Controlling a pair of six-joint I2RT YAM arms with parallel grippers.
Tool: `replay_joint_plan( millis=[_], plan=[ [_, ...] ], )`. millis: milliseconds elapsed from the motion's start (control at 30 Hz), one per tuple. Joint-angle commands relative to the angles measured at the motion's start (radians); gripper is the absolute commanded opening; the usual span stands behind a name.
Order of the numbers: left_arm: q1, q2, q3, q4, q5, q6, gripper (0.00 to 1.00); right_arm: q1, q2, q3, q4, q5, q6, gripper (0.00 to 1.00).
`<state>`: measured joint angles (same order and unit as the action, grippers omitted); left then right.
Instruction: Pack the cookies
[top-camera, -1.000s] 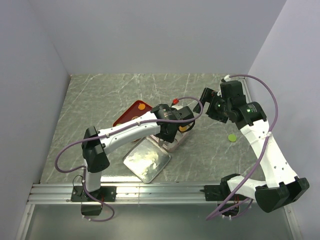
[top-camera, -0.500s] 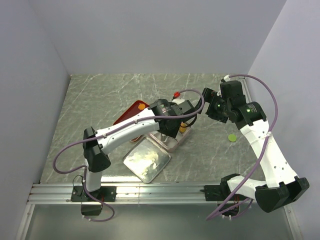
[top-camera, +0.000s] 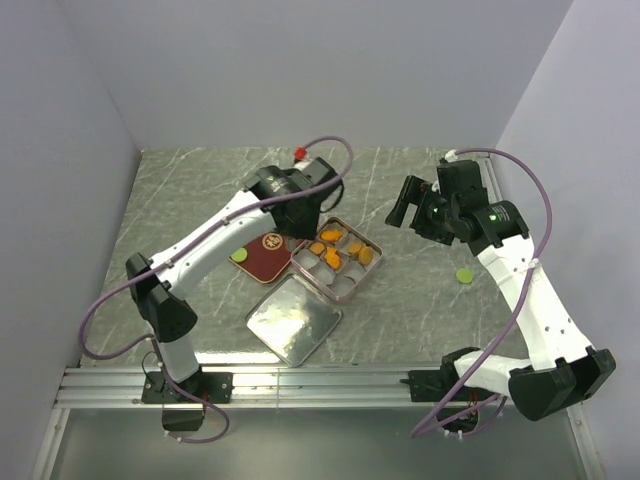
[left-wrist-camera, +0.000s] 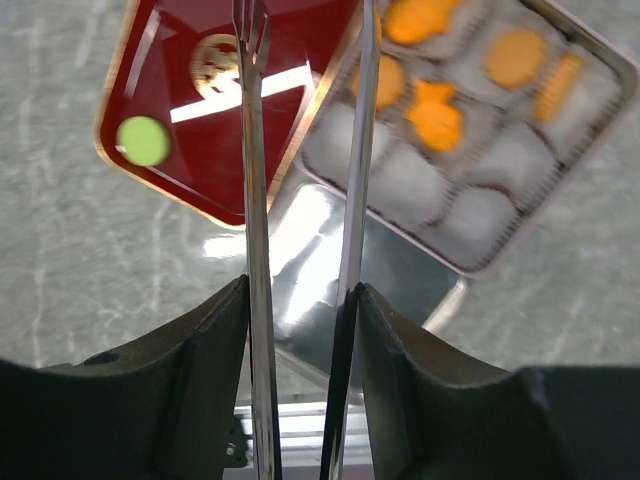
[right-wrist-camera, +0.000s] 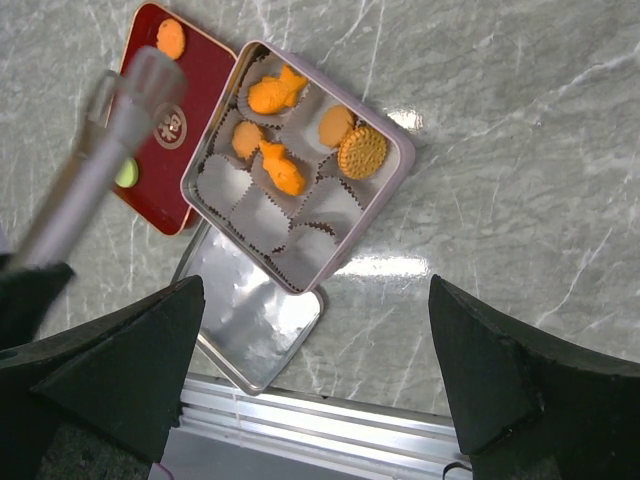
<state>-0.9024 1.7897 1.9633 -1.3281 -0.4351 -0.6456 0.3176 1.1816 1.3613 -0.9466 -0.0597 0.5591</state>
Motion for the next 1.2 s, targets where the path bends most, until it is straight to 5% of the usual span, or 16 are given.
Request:
replay_joint_plan(
  millis=[0, 367, 1167],
  plan=[
    [0.09, -0.084, -0.061, 0.072, 0.012, 0.07, 0.51, 0.008, 0.013, 0.048, 0.012, 0.026, -0.016, 1.0],
    [0.258, -0.073, -0.211, 0.233, 0.116, 0.245, 0.51, -0.003, 0.044, 0.087, 0.005, 0.047, -0.024, 1.0],
    [0.336, 0.088, -0.23, 0.325, 0.199, 0.373, 0.48, -0.078, 0.078, 0.087, -0.015, 0.05, -0.001, 1.0]
  ],
)
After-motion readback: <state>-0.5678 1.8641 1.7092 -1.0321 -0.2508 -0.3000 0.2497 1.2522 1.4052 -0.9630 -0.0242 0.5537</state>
